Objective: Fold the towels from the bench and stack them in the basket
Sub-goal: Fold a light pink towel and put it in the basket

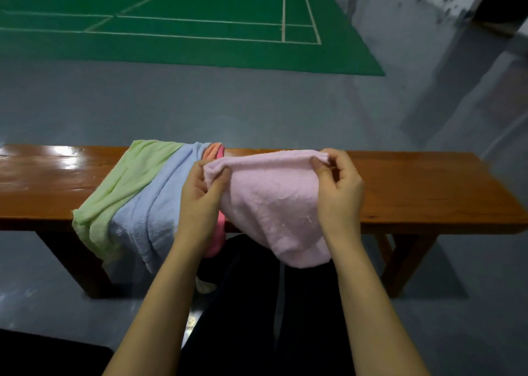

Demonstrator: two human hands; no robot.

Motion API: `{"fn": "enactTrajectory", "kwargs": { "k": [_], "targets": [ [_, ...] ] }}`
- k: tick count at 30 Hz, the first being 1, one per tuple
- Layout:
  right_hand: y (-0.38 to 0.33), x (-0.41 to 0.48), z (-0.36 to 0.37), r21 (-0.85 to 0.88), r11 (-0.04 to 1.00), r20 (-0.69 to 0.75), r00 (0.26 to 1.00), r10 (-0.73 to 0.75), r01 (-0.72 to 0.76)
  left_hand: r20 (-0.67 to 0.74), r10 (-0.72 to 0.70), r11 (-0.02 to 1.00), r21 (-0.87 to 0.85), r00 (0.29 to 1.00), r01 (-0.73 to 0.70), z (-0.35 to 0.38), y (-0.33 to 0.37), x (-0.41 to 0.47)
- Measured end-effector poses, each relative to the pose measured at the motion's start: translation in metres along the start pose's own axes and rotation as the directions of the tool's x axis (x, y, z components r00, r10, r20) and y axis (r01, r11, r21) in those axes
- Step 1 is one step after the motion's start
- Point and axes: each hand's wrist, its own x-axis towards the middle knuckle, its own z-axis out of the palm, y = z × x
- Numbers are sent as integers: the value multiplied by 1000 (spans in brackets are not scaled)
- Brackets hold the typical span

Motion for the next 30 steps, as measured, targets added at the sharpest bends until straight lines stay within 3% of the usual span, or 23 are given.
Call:
{"fn": "enactTrajectory", "kwargs": {
  "k": [3, 6, 12, 15, 21, 27, 30],
  "targets": [
    [-12, 15, -9, -24, 996, -90, 992, -90, 89, 19, 124, 987, 98, 992, -125, 13, 27, 8],
    [-34, 19, -16, 77, 997, -126, 992, -17, 27, 18, 222, 962, 156, 975, -222, 22, 56, 8],
    [-69, 15, -24, 181, 980, -140, 988, -60, 85, -48, 344, 924, 198, 938, -328, 23, 95, -2],
    [-72, 16, -25, 188, 980, -80, 996, -48, 62, -48, 333, 925, 209, 942, -317, 18, 98, 0],
    [-41, 45, -16, 176, 976, 74, 990, 117, -129, 96, 110, 986, 114, 989, -121, 9, 84, 33],
    [-72, 103, -12, 203, 979, -17, 999, 27, -23, 111, 369, 895, 227, 923, -385, 26, 136, 76],
    [-68, 101, -16, 217, 976, -30, 1000, 0, 7, 130, 397, 868, 270, 909, -417, 27, 130, 72]
  ]
}}
